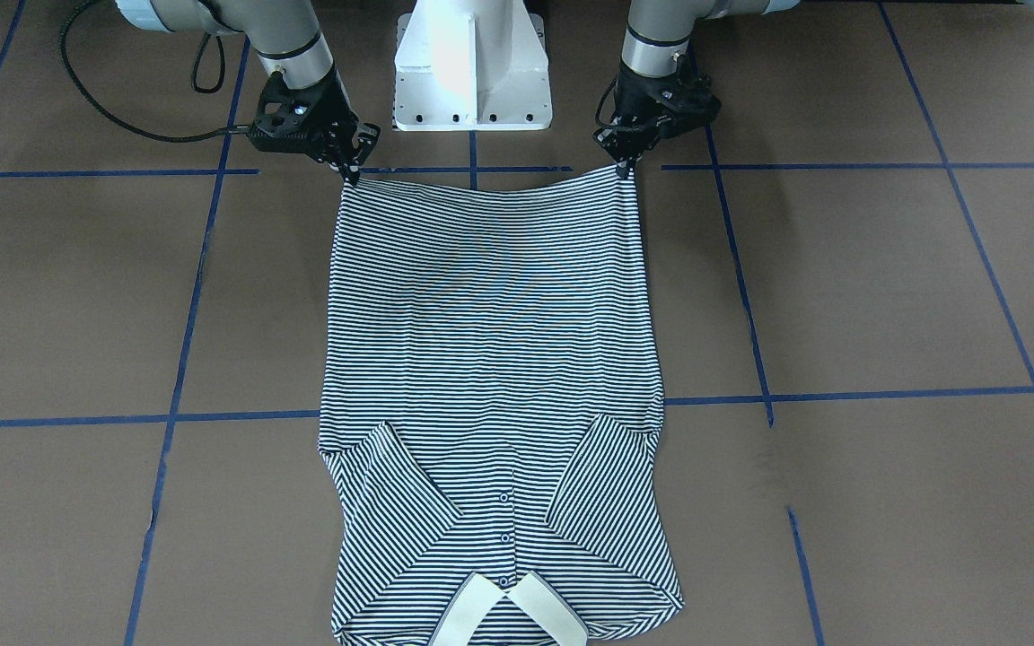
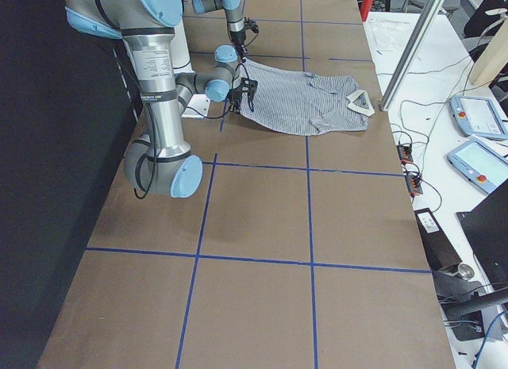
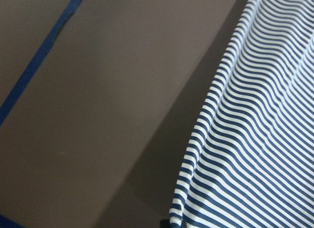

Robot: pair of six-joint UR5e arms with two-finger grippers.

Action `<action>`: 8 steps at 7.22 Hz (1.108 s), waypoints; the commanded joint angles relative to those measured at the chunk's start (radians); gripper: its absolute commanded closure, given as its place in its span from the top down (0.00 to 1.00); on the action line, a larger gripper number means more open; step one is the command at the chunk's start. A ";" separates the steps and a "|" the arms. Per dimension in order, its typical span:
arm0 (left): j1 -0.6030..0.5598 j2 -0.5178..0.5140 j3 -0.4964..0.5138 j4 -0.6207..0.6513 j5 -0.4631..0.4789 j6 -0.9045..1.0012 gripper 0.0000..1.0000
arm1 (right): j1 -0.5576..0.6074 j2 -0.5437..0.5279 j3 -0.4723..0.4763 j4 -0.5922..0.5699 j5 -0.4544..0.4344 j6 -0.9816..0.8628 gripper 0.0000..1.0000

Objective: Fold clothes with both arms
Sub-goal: 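Lift the hem with both grippers and fold it toward the collar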

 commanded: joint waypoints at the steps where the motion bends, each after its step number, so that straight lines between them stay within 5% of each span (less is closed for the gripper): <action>1: 0.052 0.002 -0.076 0.062 -0.009 -0.005 0.00 | -0.021 -0.110 0.097 -0.001 0.071 0.001 0.00; 4: 0.129 -0.001 -0.166 0.143 -0.037 -0.018 0.00 | -0.066 -0.180 0.180 0.002 0.112 0.001 0.00; 6: 0.123 -0.025 -0.148 0.140 -0.060 0.003 0.00 | -0.001 -0.065 0.092 0.003 0.114 -0.018 0.00; 8: -0.050 -0.065 -0.143 0.144 -0.062 0.157 0.00 | 0.134 0.013 0.038 -0.002 0.122 -0.129 0.00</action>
